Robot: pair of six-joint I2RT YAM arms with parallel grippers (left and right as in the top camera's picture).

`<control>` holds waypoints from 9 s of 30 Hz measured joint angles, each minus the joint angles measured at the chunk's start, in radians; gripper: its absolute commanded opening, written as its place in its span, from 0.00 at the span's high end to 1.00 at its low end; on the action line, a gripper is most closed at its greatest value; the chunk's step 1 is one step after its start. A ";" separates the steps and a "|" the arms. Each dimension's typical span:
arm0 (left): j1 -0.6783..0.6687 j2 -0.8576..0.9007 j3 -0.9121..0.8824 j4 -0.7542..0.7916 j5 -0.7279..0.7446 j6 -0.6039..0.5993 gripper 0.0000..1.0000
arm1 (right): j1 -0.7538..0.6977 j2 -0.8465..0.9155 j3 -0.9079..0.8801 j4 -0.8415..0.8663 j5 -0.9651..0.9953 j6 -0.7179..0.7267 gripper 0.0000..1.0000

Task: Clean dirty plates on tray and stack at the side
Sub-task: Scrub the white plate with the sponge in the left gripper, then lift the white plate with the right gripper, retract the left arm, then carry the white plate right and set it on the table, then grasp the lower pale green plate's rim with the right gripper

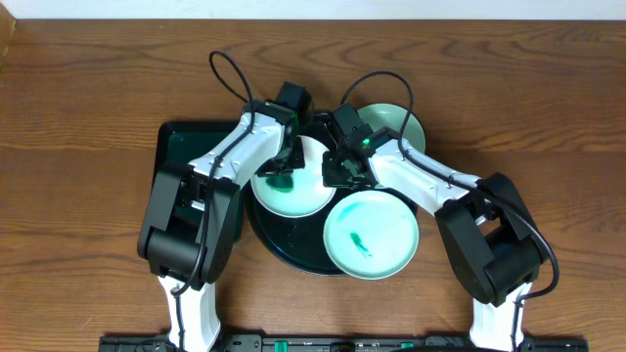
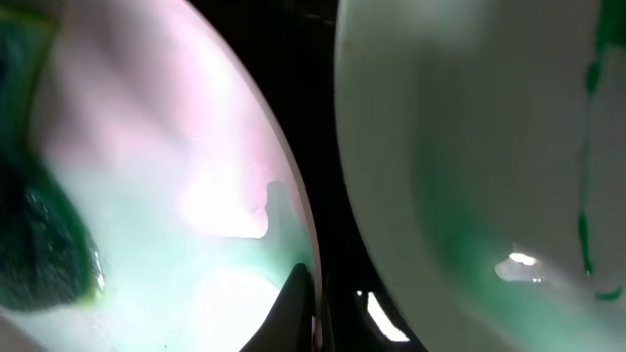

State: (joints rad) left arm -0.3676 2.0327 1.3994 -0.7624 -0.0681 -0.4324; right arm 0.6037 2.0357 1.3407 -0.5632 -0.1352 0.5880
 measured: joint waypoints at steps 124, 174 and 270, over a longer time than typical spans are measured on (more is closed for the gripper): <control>0.152 -0.223 0.139 -0.342 -0.039 0.141 0.93 | -0.069 0.044 0.029 -0.055 -0.249 -0.151 0.99; 0.538 -0.393 0.145 -0.442 0.174 0.149 0.93 | 0.412 -0.142 0.337 -0.464 0.907 -0.322 0.99; 0.308 -0.393 0.165 -0.345 0.119 0.277 0.93 | -0.331 -0.092 -0.034 -0.648 0.000 -0.521 0.99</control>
State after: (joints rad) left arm -0.0597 1.6398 1.5646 -1.1076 0.0509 -0.1558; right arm 0.2726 1.9442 1.3067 -1.2114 -0.1349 0.0673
